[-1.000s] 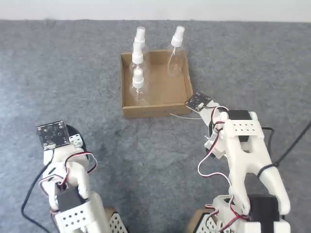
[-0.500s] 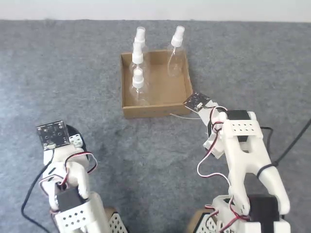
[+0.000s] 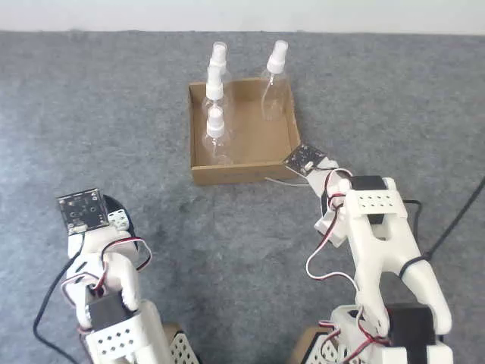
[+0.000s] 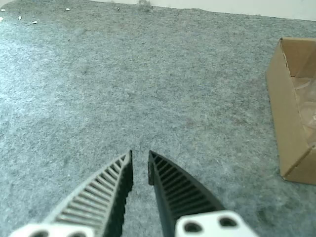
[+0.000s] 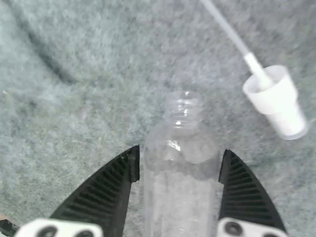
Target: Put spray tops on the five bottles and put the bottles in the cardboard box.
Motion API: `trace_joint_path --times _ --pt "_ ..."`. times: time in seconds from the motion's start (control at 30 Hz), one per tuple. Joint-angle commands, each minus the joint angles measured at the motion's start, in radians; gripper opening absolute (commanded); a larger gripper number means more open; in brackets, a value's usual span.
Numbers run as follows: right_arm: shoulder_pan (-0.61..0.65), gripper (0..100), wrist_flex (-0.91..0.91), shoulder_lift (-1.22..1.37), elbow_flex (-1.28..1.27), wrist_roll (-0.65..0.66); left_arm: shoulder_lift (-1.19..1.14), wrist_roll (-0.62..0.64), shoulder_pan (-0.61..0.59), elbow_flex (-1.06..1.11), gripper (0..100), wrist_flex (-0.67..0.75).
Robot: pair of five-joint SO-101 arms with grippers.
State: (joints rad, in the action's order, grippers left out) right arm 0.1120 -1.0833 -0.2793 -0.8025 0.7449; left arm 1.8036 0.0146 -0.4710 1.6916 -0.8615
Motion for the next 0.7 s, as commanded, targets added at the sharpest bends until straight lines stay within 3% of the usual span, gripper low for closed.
trace_joint_path --times 0.0,0.67 --pt "0.01 22.6 0.018 -0.005 -0.008 0.014 0.017 -0.003 0.002 -0.007 5 0.011" --pt "0.007 22.6 0.008 -0.005 -0.043 0.014 0.017 -0.003 0.002 -0.007 5 0.011"
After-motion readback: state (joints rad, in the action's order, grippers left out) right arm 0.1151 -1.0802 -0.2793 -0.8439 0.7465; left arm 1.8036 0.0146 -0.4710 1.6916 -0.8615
